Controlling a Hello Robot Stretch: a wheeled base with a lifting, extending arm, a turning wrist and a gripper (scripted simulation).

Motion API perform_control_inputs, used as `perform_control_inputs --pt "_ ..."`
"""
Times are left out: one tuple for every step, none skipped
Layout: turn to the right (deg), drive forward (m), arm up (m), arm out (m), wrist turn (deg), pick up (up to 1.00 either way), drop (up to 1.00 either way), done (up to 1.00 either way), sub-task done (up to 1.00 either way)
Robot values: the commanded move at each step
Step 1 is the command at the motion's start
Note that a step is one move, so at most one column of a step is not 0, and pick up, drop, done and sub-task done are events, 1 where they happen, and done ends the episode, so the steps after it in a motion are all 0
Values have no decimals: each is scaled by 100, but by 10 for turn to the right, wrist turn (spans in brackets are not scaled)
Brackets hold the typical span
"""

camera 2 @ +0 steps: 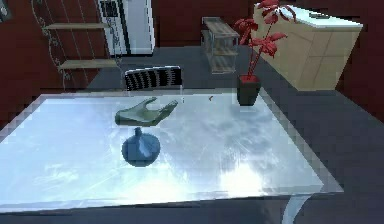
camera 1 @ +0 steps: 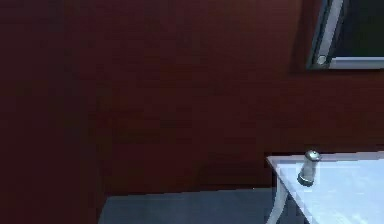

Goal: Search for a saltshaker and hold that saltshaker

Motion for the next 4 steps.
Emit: perform_control_inputs --pt "180 0 0 0 0 0 0 0 0" --pt "0 10 0 0 0 0 0 0 0" --pt "-450 0 0 0 0 0 0 0 0" --pt "-210 0 0 0 0 0 0 0 0"
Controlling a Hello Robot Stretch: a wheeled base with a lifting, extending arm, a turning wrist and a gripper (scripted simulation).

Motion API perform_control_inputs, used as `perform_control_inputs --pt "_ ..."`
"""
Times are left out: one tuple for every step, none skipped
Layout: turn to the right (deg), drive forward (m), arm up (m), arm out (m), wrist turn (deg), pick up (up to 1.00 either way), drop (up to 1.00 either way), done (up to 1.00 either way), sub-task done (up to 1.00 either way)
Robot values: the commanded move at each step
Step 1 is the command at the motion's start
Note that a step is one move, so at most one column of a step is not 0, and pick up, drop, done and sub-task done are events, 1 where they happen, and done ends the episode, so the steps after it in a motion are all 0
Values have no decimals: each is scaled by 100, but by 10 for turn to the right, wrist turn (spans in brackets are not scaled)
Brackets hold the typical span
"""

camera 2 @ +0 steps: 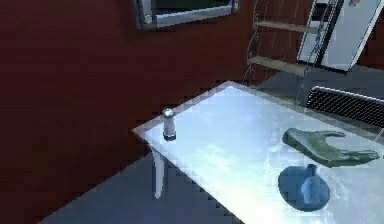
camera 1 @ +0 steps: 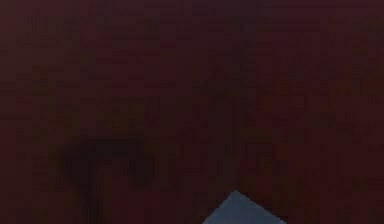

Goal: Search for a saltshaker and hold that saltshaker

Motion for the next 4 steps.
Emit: perform_control_inputs --pt "450 0 0 0 0 0 0 0 0" --pt "60 0 0 0 0 0 0 0 0" --pt "0 90 0 0 0 0 0 0 0" --pt "0 0 50 0 0 0 0 0 0"
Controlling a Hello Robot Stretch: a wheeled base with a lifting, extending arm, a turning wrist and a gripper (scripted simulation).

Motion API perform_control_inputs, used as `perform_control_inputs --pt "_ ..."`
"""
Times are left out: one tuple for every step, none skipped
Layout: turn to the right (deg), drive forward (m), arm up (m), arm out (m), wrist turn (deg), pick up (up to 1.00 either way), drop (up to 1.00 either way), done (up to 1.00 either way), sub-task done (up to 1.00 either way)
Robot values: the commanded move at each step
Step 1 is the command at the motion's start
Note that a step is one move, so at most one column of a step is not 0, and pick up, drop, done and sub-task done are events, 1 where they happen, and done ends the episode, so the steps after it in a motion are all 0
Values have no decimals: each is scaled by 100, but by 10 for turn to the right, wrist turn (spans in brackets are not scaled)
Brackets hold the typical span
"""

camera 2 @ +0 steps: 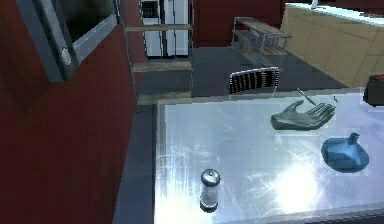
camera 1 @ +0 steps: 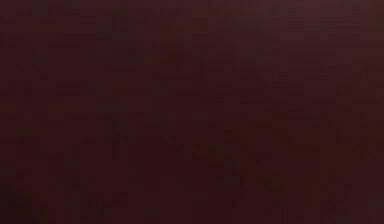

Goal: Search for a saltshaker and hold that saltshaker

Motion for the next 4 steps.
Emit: perform_control_inputs --pt "0 0 26 0 0 0 0 0 0" --pt "0 0 0 16 0 0 0 0 0" --pt "0 0 0 0 450 0 0 0 0" --pt "0 0 0 0 450 0 0 0 0"
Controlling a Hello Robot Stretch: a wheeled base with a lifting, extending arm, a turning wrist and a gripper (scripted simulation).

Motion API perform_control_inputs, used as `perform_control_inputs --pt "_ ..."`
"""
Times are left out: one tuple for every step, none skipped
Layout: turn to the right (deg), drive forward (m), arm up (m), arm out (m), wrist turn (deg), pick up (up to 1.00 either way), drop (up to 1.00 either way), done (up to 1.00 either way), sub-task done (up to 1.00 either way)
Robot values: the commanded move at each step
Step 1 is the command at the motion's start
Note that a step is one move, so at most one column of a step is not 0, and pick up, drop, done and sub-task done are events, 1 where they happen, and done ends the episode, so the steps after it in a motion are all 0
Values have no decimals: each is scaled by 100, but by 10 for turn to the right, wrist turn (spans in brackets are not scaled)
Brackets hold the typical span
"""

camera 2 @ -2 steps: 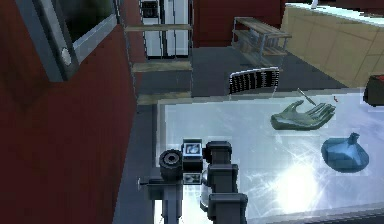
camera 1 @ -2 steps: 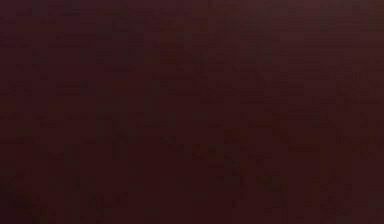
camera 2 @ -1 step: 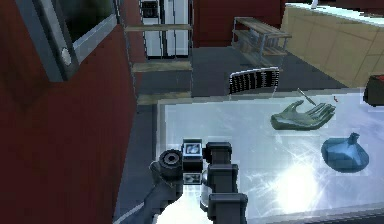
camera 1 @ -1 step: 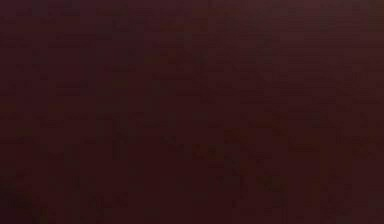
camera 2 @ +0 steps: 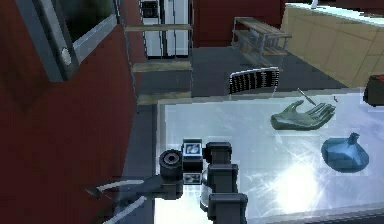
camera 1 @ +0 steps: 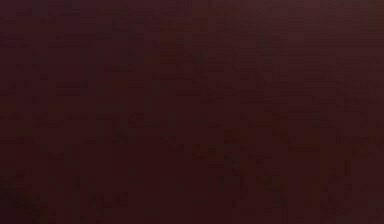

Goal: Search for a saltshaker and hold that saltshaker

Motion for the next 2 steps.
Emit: perform_control_inputs --pt "0 0 0 0 450 0 0 0 0" --pt "0 0 0 0 450 0 0 0 0"
